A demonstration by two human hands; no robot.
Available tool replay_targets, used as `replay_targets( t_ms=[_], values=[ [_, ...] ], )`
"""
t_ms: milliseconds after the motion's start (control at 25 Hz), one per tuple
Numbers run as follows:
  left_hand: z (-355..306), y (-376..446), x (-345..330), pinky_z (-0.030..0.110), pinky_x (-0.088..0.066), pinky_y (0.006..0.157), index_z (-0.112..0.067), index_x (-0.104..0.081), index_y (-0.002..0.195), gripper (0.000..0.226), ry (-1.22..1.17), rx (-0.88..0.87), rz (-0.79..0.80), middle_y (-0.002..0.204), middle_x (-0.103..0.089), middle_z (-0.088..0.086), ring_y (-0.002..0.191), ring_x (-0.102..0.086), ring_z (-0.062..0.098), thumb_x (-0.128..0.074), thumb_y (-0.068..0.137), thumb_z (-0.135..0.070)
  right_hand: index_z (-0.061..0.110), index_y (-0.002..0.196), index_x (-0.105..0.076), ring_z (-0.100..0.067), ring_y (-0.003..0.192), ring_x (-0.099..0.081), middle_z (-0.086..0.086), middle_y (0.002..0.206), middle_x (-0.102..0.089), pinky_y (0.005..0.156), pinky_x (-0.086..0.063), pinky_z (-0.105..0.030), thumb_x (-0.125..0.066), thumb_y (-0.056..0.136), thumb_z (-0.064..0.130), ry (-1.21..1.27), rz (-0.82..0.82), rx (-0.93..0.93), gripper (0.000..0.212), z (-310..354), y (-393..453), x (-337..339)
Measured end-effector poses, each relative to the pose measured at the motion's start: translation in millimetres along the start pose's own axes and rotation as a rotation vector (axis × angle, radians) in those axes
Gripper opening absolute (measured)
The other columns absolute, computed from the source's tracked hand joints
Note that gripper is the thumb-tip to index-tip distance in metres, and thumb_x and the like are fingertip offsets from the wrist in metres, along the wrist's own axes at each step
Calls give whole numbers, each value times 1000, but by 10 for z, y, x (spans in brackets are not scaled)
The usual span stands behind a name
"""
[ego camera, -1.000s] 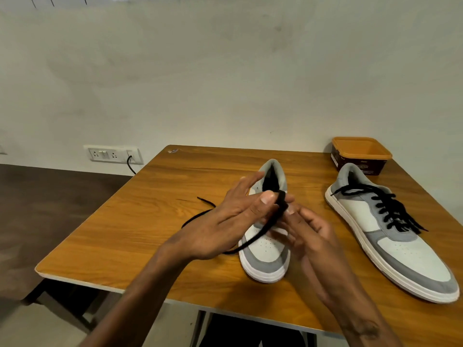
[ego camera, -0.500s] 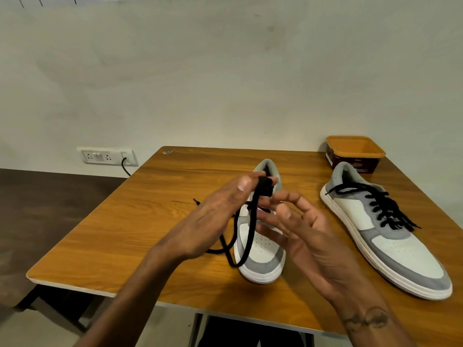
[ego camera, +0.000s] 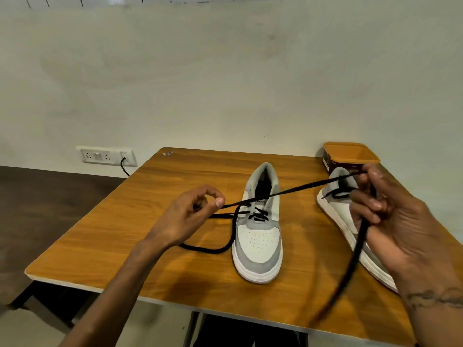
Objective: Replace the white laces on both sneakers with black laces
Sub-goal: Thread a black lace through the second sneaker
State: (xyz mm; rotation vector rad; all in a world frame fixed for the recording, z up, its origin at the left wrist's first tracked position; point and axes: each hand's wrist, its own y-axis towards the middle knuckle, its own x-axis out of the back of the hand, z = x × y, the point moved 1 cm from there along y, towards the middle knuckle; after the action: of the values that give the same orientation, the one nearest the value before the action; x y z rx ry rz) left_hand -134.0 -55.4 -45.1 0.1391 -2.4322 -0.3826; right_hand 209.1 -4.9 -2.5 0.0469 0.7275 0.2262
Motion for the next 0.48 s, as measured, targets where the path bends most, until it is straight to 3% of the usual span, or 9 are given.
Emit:
replay_targets(
  t_ms=[120,200,280,320,400,480],
  values=[
    [9,-18,-49,43,-57,85,-33,-79,104,41,132,16,46,96,-76,-14,91,-69,2,-44,105,-54,14,110,-72,-3,54,-37,3,89,-63,44,-29,-12,-65,92,20,-143,-43,17,20,26,39,107],
    [-175,-19,-110,37,-55,99,-30,-75,123,45,104,-15,28,121,-73,-18,113,-64,-6,-41,106,-54,8,111,-77,-5,55,-38,-4,92,-69,45,-27,-16,-68,89,18,-343,17,-42,26,-125,15,32],
    [-474,-25,-258,32,-54,105,-30,-63,142,44,-43,-89,119,137,-67,-15,127,-60,-4,-47,107,-51,10,107,-80,-6,54,-39,-10,91,-74,46,-27,-18,-74,85,18,-539,155,-124,25,-336,-30,-155],
    [-607,-39,-346,32,-55,103,-29,-60,145,44,-131,-111,186,135,-69,-12,126,-62,1,-54,106,-46,9,106,-79,-7,53,-40,-10,87,-75,47,-28,-17,-76,84,19,-604,224,-154,24,-429,-44,-252],
    [-718,-57,-437,31,-61,89,-23,-67,138,37,-224,-131,225,110,-79,-7,105,-74,10,-65,102,-34,7,104,-76,-9,53,-43,-7,77,-72,48,-34,-17,-79,84,21,-684,265,-163,24,-537,-16,-351],
    [-660,-34,-338,25,-60,74,-21,-77,120,24,-153,-123,86,87,-78,-10,85,-75,9,-67,101,-31,7,102,-75,-8,54,-47,-10,80,-75,49,-37,-18,-80,84,23,-751,208,-111,25,-519,34,-337]
  ],
)
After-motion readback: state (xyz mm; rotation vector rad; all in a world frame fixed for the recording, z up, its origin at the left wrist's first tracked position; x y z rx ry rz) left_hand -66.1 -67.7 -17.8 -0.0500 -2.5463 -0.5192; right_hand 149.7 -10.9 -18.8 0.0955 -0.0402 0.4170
